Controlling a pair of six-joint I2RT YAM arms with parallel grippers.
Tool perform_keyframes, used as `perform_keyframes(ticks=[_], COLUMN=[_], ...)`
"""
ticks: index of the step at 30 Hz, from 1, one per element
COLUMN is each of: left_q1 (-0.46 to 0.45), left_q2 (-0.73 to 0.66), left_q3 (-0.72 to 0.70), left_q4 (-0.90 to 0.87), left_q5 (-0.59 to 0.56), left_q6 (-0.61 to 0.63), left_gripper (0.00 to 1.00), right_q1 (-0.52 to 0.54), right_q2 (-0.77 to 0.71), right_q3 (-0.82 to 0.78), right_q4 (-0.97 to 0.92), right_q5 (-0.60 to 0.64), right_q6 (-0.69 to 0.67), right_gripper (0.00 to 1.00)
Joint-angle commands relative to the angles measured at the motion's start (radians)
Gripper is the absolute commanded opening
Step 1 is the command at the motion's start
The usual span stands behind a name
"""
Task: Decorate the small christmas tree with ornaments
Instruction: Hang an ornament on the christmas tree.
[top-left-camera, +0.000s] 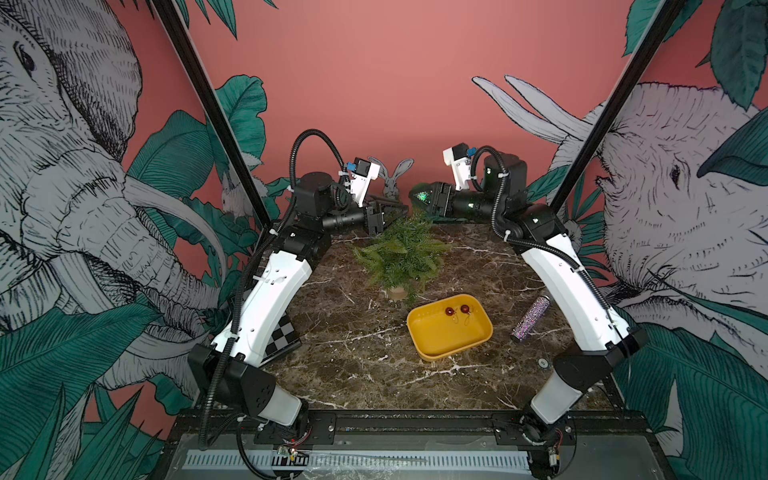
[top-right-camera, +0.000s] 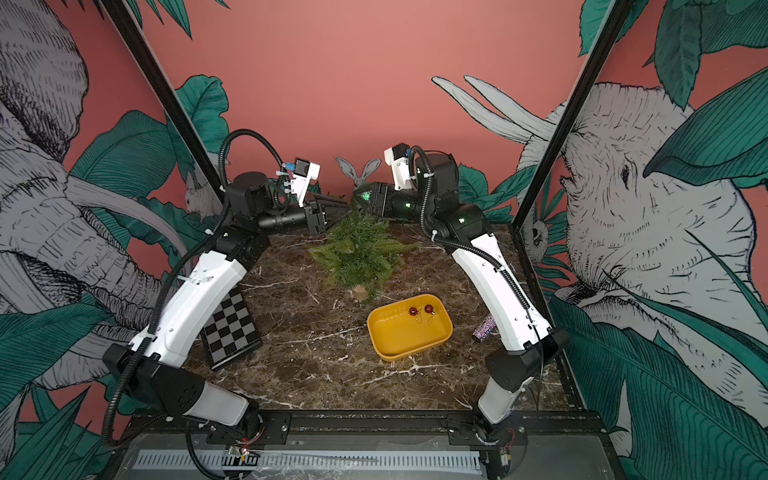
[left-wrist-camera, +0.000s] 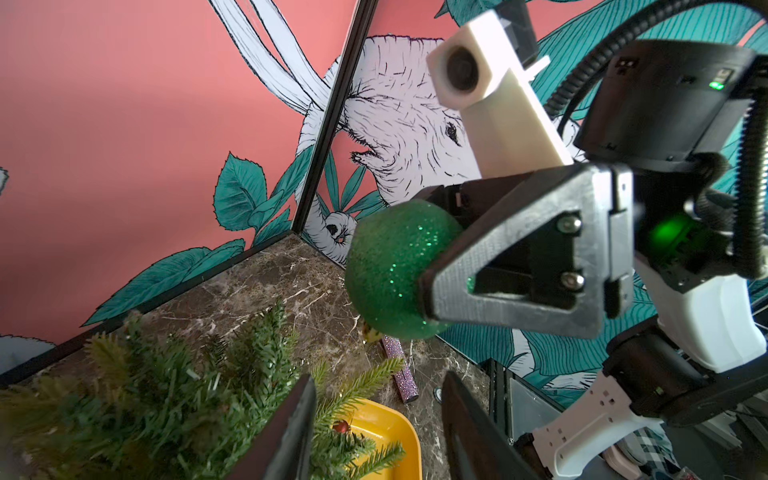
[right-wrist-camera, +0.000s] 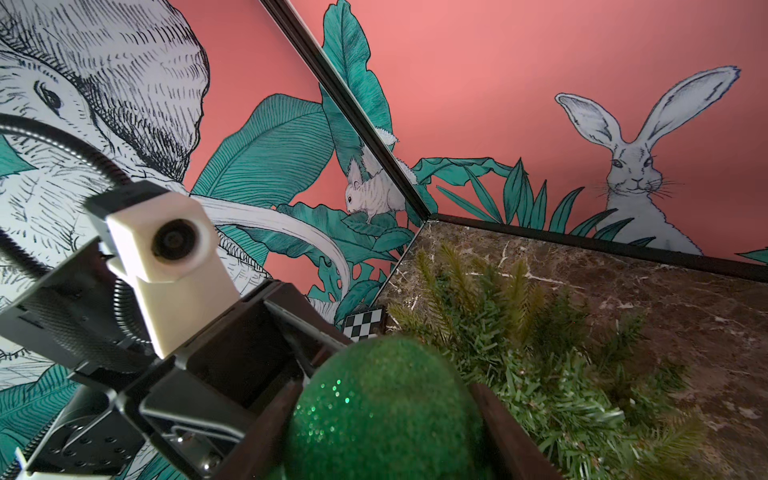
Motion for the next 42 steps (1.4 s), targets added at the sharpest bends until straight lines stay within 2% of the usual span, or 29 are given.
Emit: perform_keyframes(ticks=[1,11,20,23,25,26,31,33,40,41,42], left_q1=[-0.001,-0.009,-0.034,-0.038,-0.041,-0.040,-0.041,-0.040,-0.041,-0.041,-0.041], left_q2=[-0.001,0.027,0.057,0.058,0.058,0.058,0.047,0.050,0.056,0.058,0.061], left_q3=[0.020,0.000,0.004,0.002,0.003,0.003,-0.001,0.000,0.000,0.001,0.001], left_q4=[0.084,0.172,0.178,0.185,0.187,0.185,0.159,0.163,0.147,0.147,0.147], left_q5=[0.043,0.058,0.061,0.062,0.060,0.059,0.037,0.041,0.040,0.041,0.039], left_q6=[-0.032,-0.056,-0.055,-0.056,-0.054,-0.054,-0.029,-0.033,-0.018,-0.018,-0.021], left_gripper=[0.49,0.50,0.48,0.36,0.23,0.21,0.26,0.17,0.00,0.00,0.05], right_q1=[-0.008,-0.009,-0.018,-0.021,-0.022,-0.024,-0.039,-0.045,-0.062,-0.063,-0.062], right_q2=[-0.007,-0.009,-0.020,-0.027,-0.035,-0.039,-0.060,-0.067,-0.086,-0.087,-0.086], right_q3=[0.031,0.020,-0.003,-0.014,-0.028,-0.035,-0.080,-0.098,-0.135,-0.139,-0.141], right_q4=[0.107,0.167,0.203,0.211,0.218,0.221,0.248,0.263,0.297,0.303,0.307], right_q5=[-0.040,-0.075,-0.087,-0.089,-0.088,-0.089,-0.092,-0.095,-0.098,-0.100,-0.103], right_q6=[0.048,0.089,0.112,0.114,0.116,0.115,0.126,0.134,0.150,0.153,0.156], right_gripper=[0.58,0.58,0.58,0.58,0.58,0.58,0.58,0.58,0.58,0.58,0.58])
